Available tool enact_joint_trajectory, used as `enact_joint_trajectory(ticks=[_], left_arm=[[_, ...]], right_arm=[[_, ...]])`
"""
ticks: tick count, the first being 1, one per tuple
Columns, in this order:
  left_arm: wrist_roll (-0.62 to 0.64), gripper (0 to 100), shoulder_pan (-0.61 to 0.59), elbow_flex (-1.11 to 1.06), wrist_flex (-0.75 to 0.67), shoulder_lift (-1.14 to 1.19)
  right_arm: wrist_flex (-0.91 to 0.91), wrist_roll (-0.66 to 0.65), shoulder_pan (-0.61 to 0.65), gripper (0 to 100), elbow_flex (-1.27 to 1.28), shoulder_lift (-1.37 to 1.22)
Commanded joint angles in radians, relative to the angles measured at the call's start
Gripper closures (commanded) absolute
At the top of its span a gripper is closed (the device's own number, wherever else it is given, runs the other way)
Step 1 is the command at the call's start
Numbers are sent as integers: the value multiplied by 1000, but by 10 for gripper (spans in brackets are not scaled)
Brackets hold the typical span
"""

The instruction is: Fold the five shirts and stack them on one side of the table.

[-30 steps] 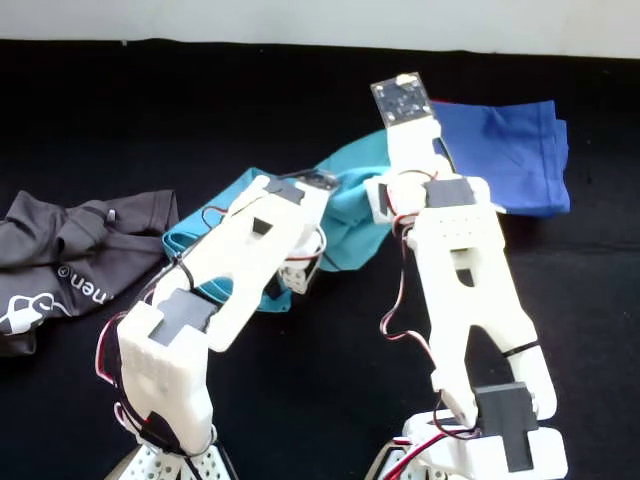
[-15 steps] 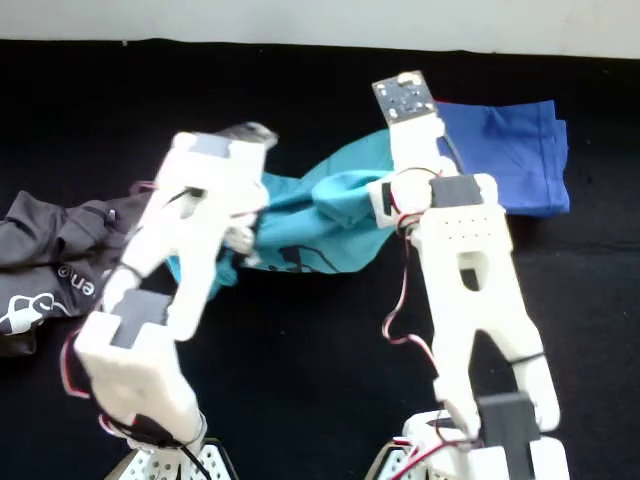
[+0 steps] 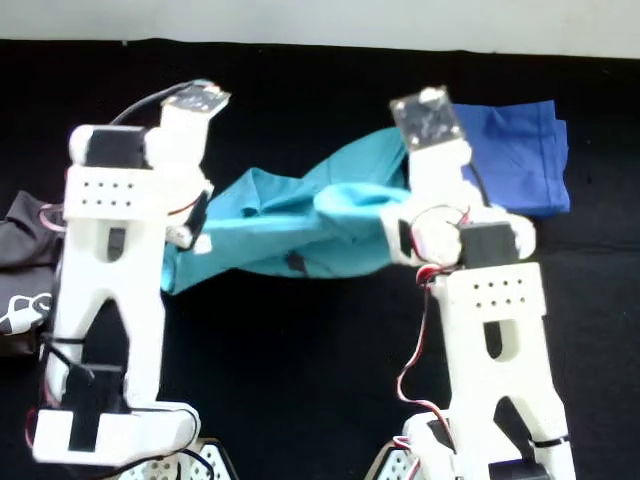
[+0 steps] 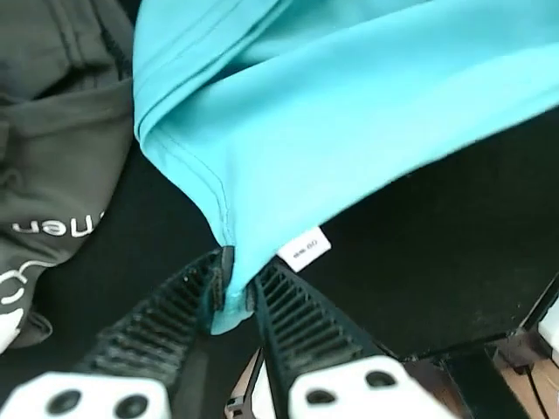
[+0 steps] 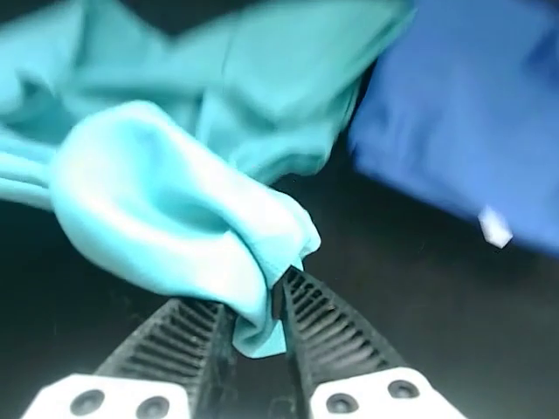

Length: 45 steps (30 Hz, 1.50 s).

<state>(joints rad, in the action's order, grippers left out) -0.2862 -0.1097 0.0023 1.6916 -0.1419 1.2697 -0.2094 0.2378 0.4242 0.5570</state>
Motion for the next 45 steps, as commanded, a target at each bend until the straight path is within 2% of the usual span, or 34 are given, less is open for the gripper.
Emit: enact_joint_trajectory(ticks=[1, 6, 9, 12, 15, 21, 24, 28, 37, 42, 45], left_arm=[[-46, 990, -77, -140, -104, -41], [-104, 990, -171, -357, -284, -41], [-110, 990, -197, -409, -328, -41], [-110, 990, -214, -415, -338, -41], [-110, 990, -219, -415, -338, -41], [-110, 990, -214, -415, -356, -41], [-110, 990, -216, -415, -371, -41], [-110, 990, -216, -415, -371, -41], [-110, 990, -219, -414, -365, -51], [-110, 990, -219, -414, -365, -51], [-110, 990, -219, -414, -371, -51]], right_arm=[[-50, 5, 13, 993, 170, 24], [-82, 3, 87, 993, 384, 30], [-10, -35, 134, 993, 397, 31], [116, -104, 196, 989, 343, 31], [245, -115, 236, 979, 262, 31], [433, -109, 332, 813, 76, 31], [450, -107, 343, 791, -5, 31], [346, -74, 326, 793, 4, 18], [-176, -48, 286, 793, 455, 16], [-260, -51, 176, 797, 544, 16], [-260, -52, 143, 913, 549, 16]])
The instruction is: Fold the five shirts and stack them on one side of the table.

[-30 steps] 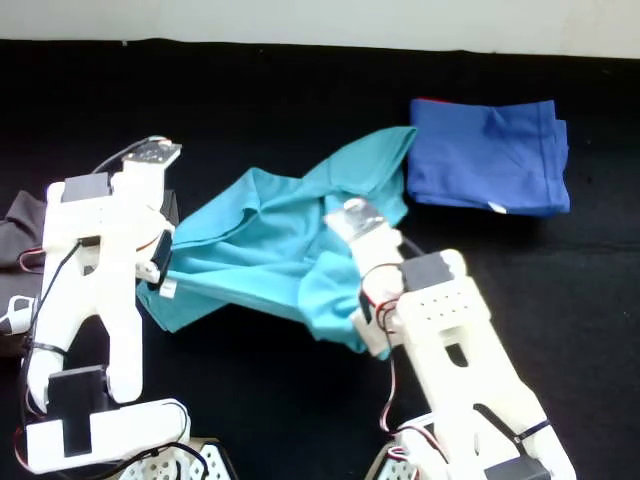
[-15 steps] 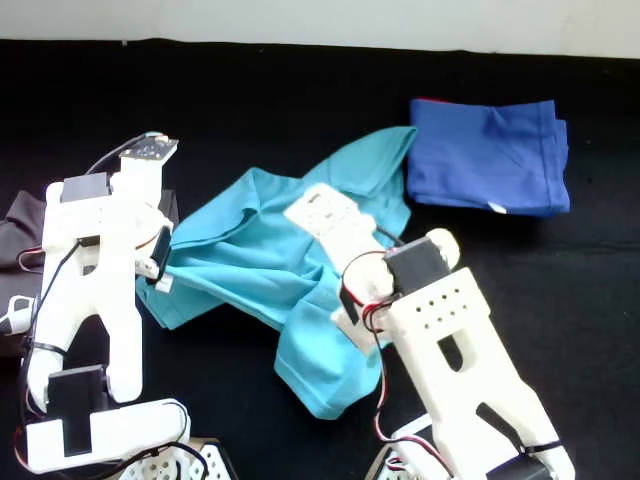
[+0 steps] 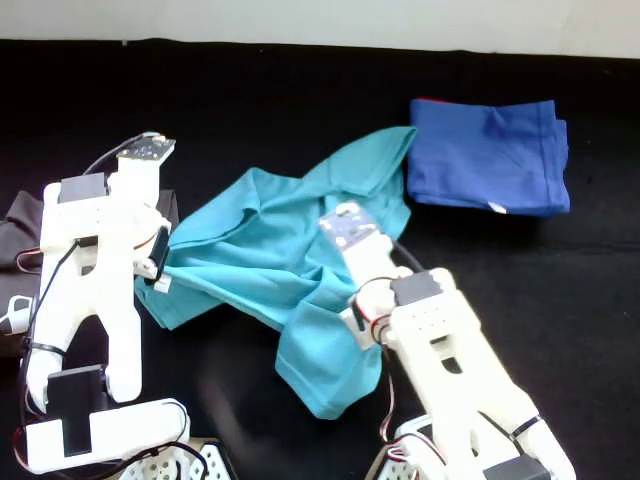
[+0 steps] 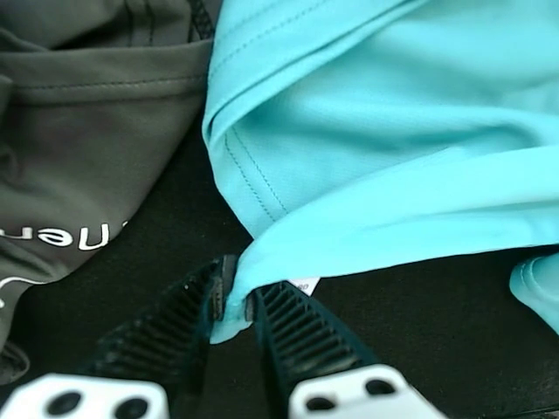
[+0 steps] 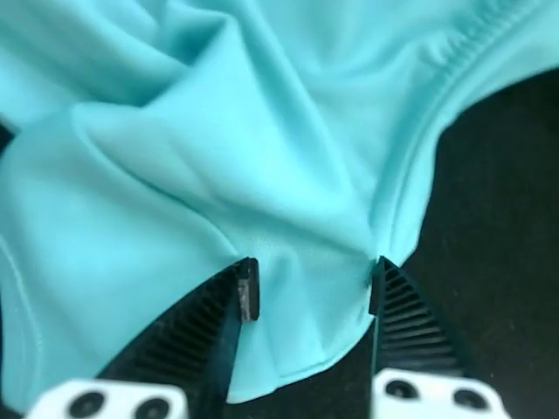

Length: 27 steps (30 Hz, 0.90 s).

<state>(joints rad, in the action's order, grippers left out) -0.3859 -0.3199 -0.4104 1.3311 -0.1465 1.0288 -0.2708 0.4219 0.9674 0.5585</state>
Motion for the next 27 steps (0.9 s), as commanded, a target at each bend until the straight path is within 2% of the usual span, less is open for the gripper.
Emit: enact_joint_trajectory(ticks=[1, 2, 4, 6, 15, 24, 27], left_arm=[[-11, 990, -8, -1, -11, -47], [-11, 990, -8, -1, -9, -47], [-11, 990, -8, -1, -5, -47], [-11, 990, -8, -1, -5, -47], [-6, 990, -97, 96, -3, -38], [-9, 990, -68, 45, -11, -36], [-9, 990, -65, 38, -11, -36]], right_arm=[[-19, 6, -44, 971, 5, 15], [-21, -14, -44, 998, 7, 15], [-19, -57, -45, 973, 10, 15], [-19, -58, -76, 991, 1, 15], [51, -69, -355, 993, -236, 18], [193, -195, -469, 988, -266, 28], [242, -213, -501, 910, -272, 28]])
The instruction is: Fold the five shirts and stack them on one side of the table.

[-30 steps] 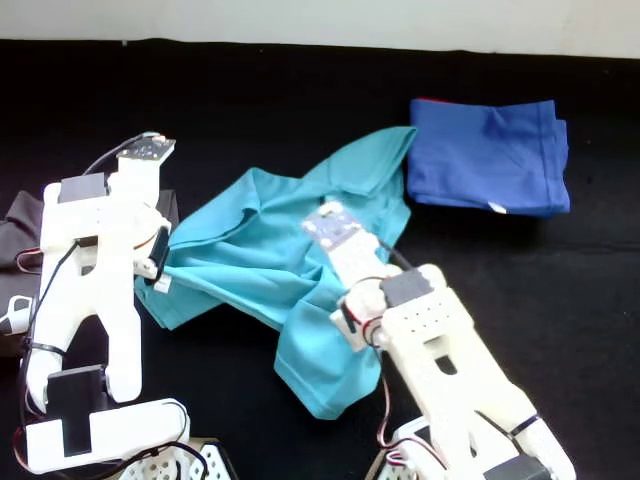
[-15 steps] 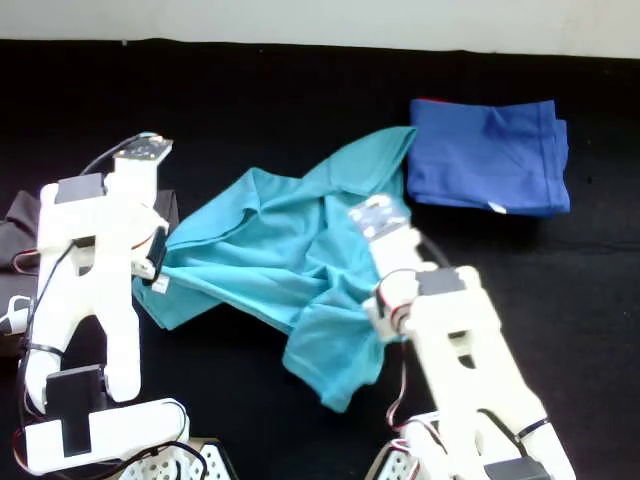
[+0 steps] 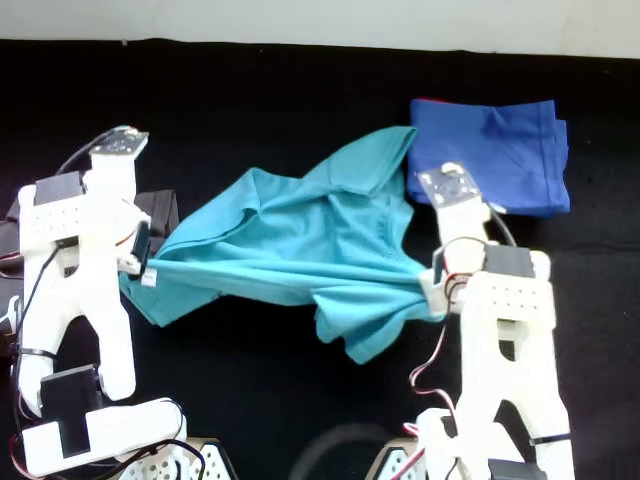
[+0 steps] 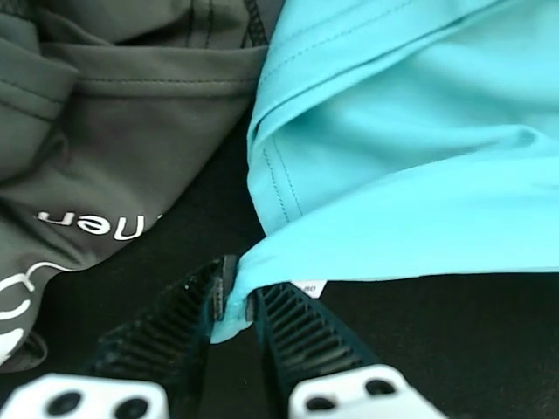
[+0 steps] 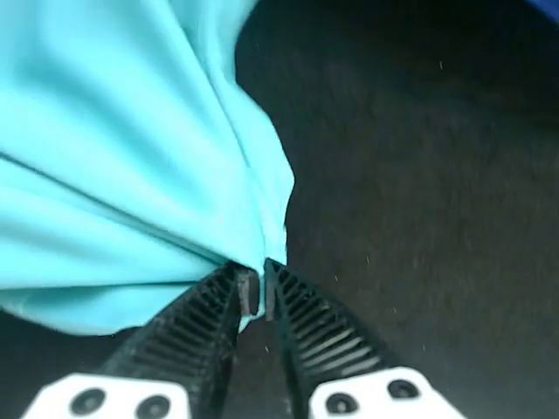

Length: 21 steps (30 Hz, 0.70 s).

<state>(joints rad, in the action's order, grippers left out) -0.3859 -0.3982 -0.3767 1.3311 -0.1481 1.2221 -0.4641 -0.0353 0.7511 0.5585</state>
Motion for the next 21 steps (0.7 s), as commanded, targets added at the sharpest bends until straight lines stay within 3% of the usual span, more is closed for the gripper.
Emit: enact_joint_trajectory(ticks=[1, 3, 8, 13, 16, 21], left_arm=[[-9, 990, 13, 7, -11, -35], [-9, 990, 13, 10, -11, -35], [-9, 990, 13, 10, -11, -35], [-9, 990, 13, 4, -11, -33], [-9, 990, 13, 7, -11, -33], [-9, 990, 13, 12, -11, -33]], right_arm=[[73, -20, -50, 872, -58, 30], [127, -21, -50, 823, -87, 47], [255, -25, 5, 837, -148, 251], [380, -14, 340, 837, 18, 441], [314, 75, 506, 837, 183, 441], [142, 84, 590, 837, 252, 325]])
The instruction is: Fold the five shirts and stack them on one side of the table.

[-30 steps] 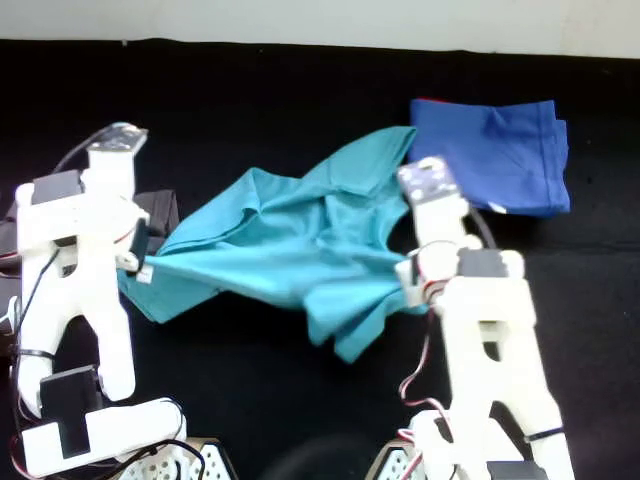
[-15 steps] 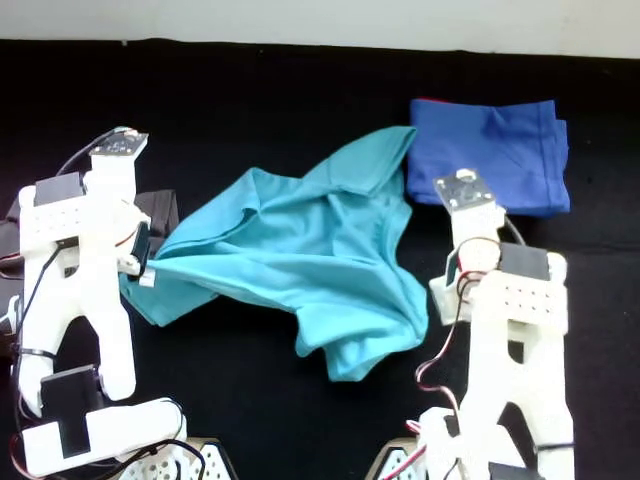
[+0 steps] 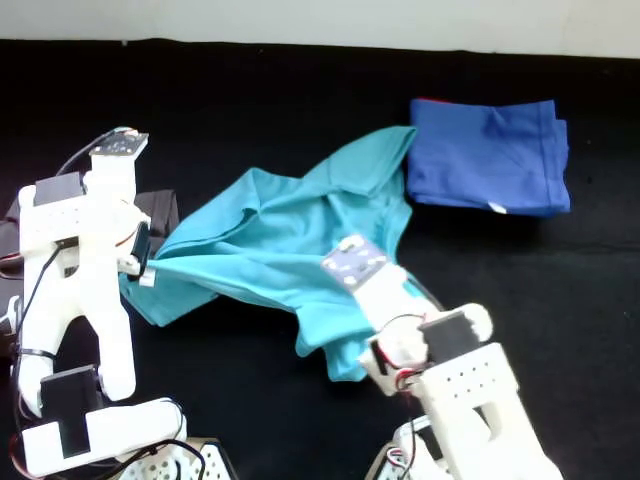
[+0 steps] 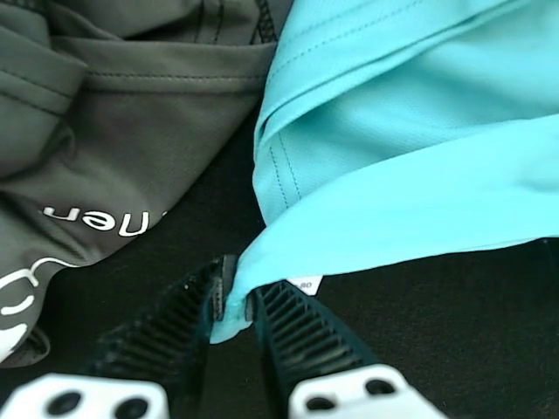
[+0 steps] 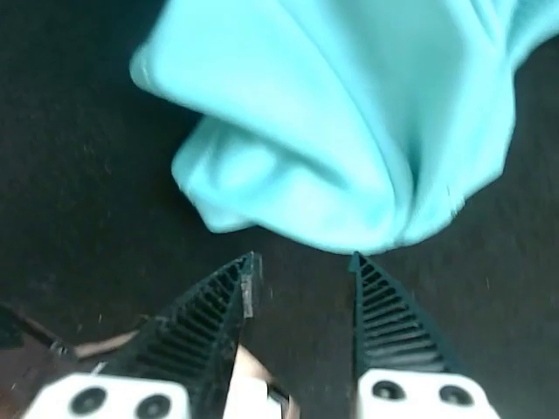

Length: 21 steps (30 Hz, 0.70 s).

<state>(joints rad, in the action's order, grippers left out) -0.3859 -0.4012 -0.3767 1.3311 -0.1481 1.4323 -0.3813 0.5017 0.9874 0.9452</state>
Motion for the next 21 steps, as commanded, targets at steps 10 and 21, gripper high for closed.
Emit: enact_joint_trajectory(ticks=[10, 21], left_arm=[[-9, 990, 16, 4, -8, -33], [-9, 990, 16, 4, -5, -33]], right_arm=[[-87, 0, 283, 837, 5, -297], [-318, -3, 222, 837, 36, -501]])
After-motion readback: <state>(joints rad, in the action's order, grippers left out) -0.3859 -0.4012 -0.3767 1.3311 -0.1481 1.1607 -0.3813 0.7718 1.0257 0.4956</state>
